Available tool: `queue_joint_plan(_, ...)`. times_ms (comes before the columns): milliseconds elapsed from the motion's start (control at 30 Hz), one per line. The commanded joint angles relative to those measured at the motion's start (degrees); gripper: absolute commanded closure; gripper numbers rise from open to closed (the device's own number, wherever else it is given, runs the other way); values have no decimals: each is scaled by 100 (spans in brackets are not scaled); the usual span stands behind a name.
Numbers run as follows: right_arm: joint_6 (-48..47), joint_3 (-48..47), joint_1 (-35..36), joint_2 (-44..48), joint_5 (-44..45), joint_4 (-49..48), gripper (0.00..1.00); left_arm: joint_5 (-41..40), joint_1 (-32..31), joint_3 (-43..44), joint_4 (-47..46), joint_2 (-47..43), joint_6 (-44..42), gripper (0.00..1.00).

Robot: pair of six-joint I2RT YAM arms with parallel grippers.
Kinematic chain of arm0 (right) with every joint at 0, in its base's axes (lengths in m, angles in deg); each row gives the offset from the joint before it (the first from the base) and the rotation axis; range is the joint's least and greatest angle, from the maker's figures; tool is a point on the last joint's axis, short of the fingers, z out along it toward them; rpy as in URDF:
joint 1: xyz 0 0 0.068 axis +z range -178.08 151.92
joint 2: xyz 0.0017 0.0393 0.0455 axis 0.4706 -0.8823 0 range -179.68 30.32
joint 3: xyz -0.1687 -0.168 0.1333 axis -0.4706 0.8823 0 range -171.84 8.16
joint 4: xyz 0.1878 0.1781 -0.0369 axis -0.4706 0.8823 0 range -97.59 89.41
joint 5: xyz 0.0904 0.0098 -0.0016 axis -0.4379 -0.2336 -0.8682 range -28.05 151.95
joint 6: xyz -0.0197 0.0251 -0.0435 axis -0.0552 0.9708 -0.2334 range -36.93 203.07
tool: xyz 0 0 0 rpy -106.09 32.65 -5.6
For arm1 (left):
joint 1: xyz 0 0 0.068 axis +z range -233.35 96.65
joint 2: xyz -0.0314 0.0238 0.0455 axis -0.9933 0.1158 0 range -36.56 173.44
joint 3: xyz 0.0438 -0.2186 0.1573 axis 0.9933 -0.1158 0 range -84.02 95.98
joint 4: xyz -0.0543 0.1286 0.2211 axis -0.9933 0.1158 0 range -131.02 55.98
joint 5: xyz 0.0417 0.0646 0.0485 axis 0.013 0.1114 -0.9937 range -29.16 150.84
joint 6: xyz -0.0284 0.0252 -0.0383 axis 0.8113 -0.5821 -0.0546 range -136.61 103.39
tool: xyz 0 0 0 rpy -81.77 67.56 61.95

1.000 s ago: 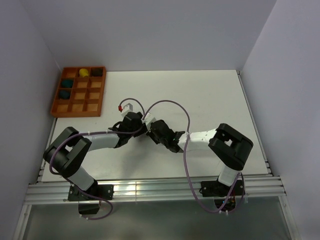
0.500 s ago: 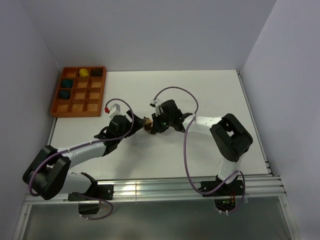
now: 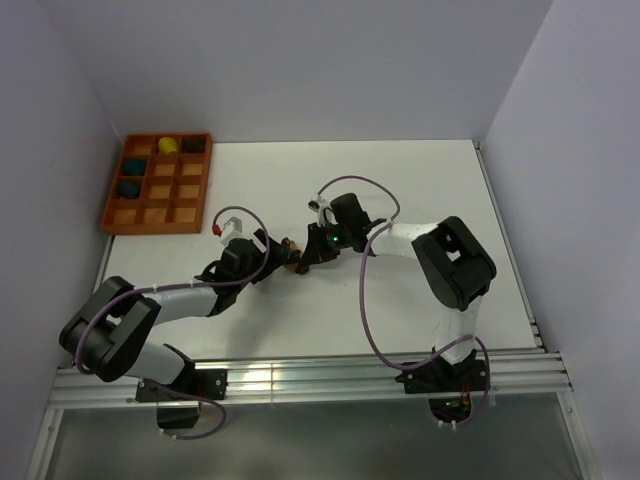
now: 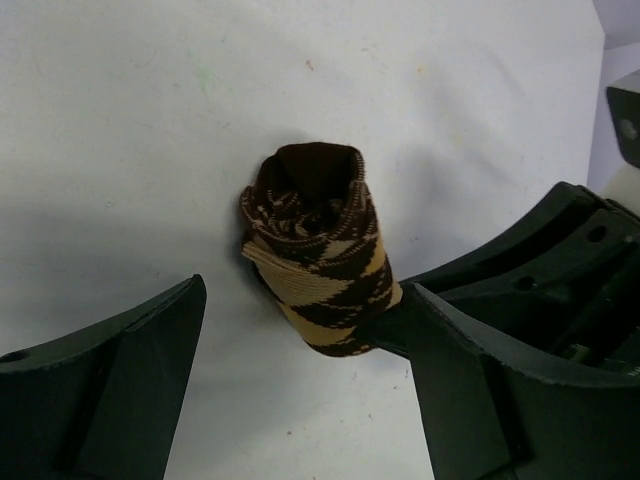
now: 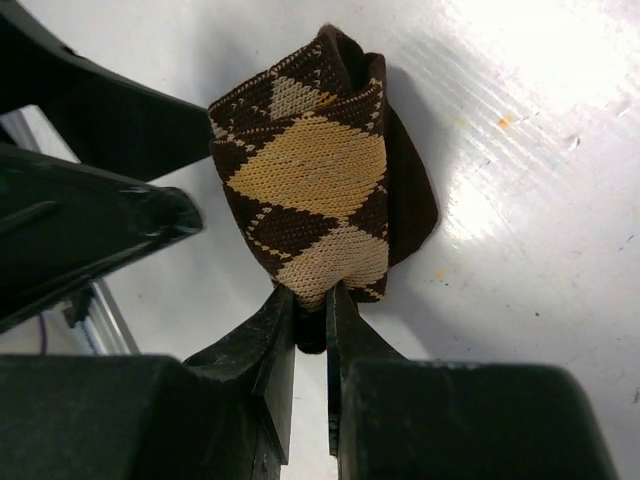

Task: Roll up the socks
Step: Roll the sock at the center of the board.

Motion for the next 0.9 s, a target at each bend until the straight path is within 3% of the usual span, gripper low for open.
queue_joint_plan(0, 294, 36, -14, -275, -261, 366, 100, 123, -20, 148, -504, 332, 153, 16)
queue_joint_plan(267, 540, 79, -49, -416, -393, 120, 100, 88, -143, 500, -733, 1071, 434, 16)
queue_joint_plan(700, 1172, 369, -181, -662, -814, -617, 100, -18, -310, 527, -741, 1546, 609, 20)
queue_joint_plan(867, 1567, 571, -269, -794, -868, -1004, 100, -17, -371, 509, -663, 1670, 671, 16)
